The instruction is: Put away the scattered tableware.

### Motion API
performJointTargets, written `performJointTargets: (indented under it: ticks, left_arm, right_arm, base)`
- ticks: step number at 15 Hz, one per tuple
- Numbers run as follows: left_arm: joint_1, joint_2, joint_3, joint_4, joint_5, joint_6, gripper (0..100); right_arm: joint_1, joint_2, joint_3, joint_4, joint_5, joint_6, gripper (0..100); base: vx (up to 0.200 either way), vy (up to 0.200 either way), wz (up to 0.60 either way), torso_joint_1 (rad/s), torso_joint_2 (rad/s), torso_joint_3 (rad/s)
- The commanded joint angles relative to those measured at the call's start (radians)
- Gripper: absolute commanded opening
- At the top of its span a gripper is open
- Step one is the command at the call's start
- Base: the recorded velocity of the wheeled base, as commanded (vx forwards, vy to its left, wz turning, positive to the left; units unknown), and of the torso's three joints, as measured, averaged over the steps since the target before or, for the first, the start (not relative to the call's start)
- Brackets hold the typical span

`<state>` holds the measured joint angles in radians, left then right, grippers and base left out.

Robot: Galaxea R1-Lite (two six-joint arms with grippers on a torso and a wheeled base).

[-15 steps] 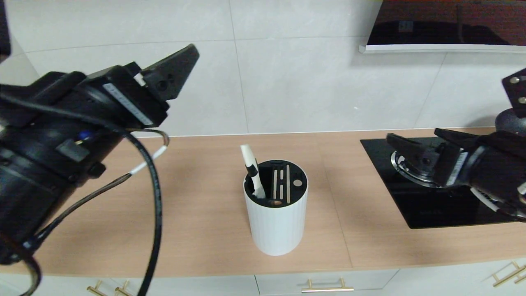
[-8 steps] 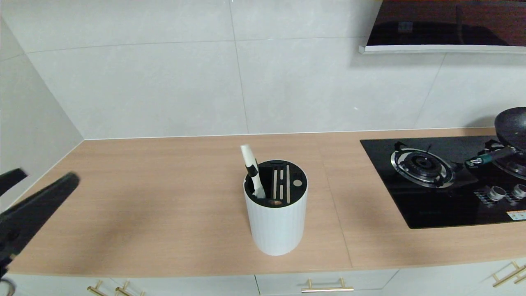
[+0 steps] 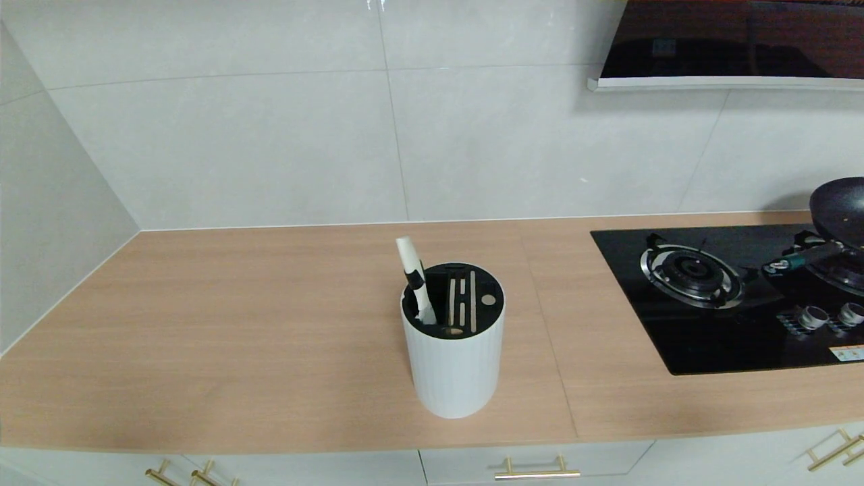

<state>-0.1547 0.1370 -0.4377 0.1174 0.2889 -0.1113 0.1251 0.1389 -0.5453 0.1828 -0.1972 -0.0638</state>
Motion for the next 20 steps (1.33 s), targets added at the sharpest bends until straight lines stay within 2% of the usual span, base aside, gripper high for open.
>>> performJointTargets:
  ticks: [1, 2, 3, 4, 5, 6, 8, 9, 10, 11, 12, 13, 14, 15, 16, 17, 18, 20]
  left_arm:
    - [0.067, -0.04, 0.0, 0.002, 0.032, -0.013, 100]
    - [0.122, -0.068, 0.005, 0.007, 0.019, -0.045, 100]
    - [0.147, -0.123, 0.037, 0.014, -0.017, -0.036, 100]
    - [0.158, -0.137, 0.105, 0.01, -0.02, -0.013, 100]
    - [0.158, -0.137, 0.165, -0.007, 0.027, -0.008, 100]
    - [0.158, -0.137, 0.249, -0.038, 0.024, 0.019, 100]
    - [0.158, -0.137, 0.432, -0.159, 0.004, 0.105, 100]
    - [0.158, -0.137, 0.438, -0.168, -0.019, 0.12, 100]
    - [0.158, -0.137, 0.438, -0.157, -0.051, 0.107, 100]
    - [0.158, -0.137, 0.438, -0.156, -0.093, 0.113, 100]
    - [0.158, -0.137, 0.438, -0.156, -0.148, 0.133, 100]
    - [0.158, -0.137, 0.438, -0.156, -0.162, 0.142, 100]
    - [0.158, -0.137, 0.438, -0.154, -0.197, 0.128, 100]
    - [0.158, -0.137, 0.436, -0.117, -0.26, 0.128, 100]
    - [0.158, -0.137, 0.435, -0.113, -0.272, 0.165, 100]
    - [0.156, -0.137, 0.435, -0.113, -0.274, 0.168, 100]
    - [0.156, -0.137, 0.436, -0.113, -0.274, 0.163, 100]
    - [0.156, -0.137, 0.436, -0.114, -0.274, 0.162, 100]
  right_arm:
    - [-0.102, -0.075, 0.035, 0.006, 0.007, -0.004, 100]
    - [-0.134, -0.127, 0.082, 0.02, 0.05, -0.005, 100]
    - [-0.133, -0.137, 0.142, 0.02, 0.052, -0.007, 100]
    - [-0.133, -0.137, 0.202, 0.003, -0.013, 0.001, 100]
    - [-0.133, -0.137, 0.265, -0.022, -0.06, 0.002, 100]
    - [-0.133, -0.136, 0.367, -0.098, -0.07, -0.001, 100]
    - [-0.133, -0.136, 0.545, -0.289, -0.068, -0.028, 100]
    - [-0.133, -0.136, 0.544, -0.243, -0.065, -0.025, 100]
    - [-0.133, -0.136, 0.545, -0.236, -0.06, -0.019, 100]
    - [-0.133, -0.136, 0.545, -0.235, -0.059, -0.017, 100]
    - [-0.131, -0.136, 0.545, -0.235, -0.048, -0.014, 100]
    - [-0.128, -0.136, 0.545, -0.235, -0.008, 0.004, 100]
    - [-0.127, -0.136, 0.545, -0.235, 0.044, 0.015, 100]
    - [-0.127, -0.136, 0.545, -0.235, 0.052, 0.01, 100]
    - [-0.127, -0.136, 0.545, -0.229, 0.079, 0.012, 100]
    - [-0.127, -0.136, 0.545, -0.207, 0.157, 0.021, 100]
    - [-0.127, -0.136, 0.544, -0.169, 0.191, 0.021, 100]
    - [-0.127, -0.136, 0.545, -0.183, 0.186, 0.045, 100]
  base:
    - [0.0, 0.0, 0.0, 0.0, 0.0, 0.0]
    - [0.0, 0.0, 0.0, 0.0, 0.0, 0.0]
    - [0.0, 0.0, 0.0, 0.0, 0.0, 0.0]
    - [0.0, 0.0, 0.0, 0.0, 0.0, 0.0]
    - [0.0, 0.0, 0.0, 0.0, 0.0, 0.0]
    - [0.0, 0.0, 0.0, 0.0, 0.0, 0.0]
    - [0.0, 0.0, 0.0, 0.0, 0.0, 0.0]
    - [0.0, 0.0, 0.0, 0.0, 0.0, 0.0]
    - [0.0, 0.0, 0.0, 0.0, 0.0, 0.0]
    - [0.0, 0.0, 0.0, 0.0, 0.0, 0.0]
    - [0.0, 0.0, 0.0, 0.0, 0.0, 0.0]
    - [0.0, 0.0, 0.0, 0.0, 0.0, 0.0]
    - [0.0, 0.0, 0.0, 0.0, 0.0, 0.0]
    - [0.0, 0.0, 0.0, 0.0, 0.0, 0.0]
    - [0.0, 0.0, 0.0, 0.0, 0.0, 0.0]
    - [0.0, 0.0, 0.0, 0.0, 0.0, 0.0]
    - [0.0, 0.0, 0.0, 0.0, 0.0, 0.0]
    - [0.0, 0.0, 0.0, 0.0, 0.0, 0.0]
